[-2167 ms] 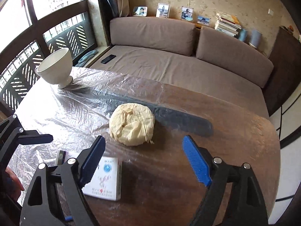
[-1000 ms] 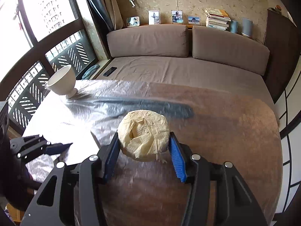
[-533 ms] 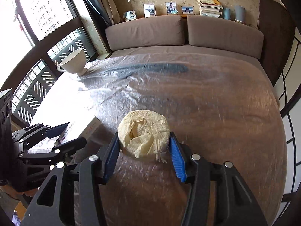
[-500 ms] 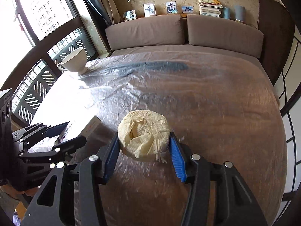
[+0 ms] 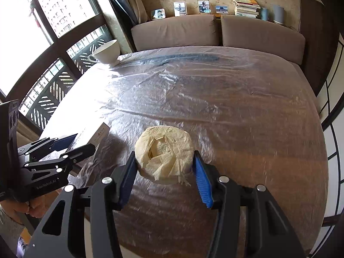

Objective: Collect trash
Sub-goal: 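Carry the medicine box and bread lump down over the white bin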

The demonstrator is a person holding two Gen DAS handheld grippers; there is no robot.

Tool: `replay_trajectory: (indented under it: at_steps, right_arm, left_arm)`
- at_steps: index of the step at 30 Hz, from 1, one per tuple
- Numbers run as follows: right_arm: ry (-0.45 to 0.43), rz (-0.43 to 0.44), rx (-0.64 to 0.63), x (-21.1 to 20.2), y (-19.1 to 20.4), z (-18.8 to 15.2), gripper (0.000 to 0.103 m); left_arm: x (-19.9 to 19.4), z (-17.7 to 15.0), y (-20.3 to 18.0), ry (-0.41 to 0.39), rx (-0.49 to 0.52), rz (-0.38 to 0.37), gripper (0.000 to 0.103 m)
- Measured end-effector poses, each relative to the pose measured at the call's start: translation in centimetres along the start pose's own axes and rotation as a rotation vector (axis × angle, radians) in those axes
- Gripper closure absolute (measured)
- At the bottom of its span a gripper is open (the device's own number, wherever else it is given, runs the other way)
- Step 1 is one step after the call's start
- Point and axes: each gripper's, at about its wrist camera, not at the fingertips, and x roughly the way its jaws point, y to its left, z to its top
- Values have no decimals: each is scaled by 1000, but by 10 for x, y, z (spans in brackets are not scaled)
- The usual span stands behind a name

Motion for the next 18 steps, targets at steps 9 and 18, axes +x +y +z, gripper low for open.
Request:
replay_trajectory:
  at_steps: [9, 18]
  right_arm:
    - [-2, -16, -2, -29, 23, -41, 53]
    - [7, -40, 46, -50, 63, -96, 53]
  left_arm:
    - [-35, -32, -5, -16, 19, -34, 51]
    - [-69, -78, -2, 4, 88, -90, 51]
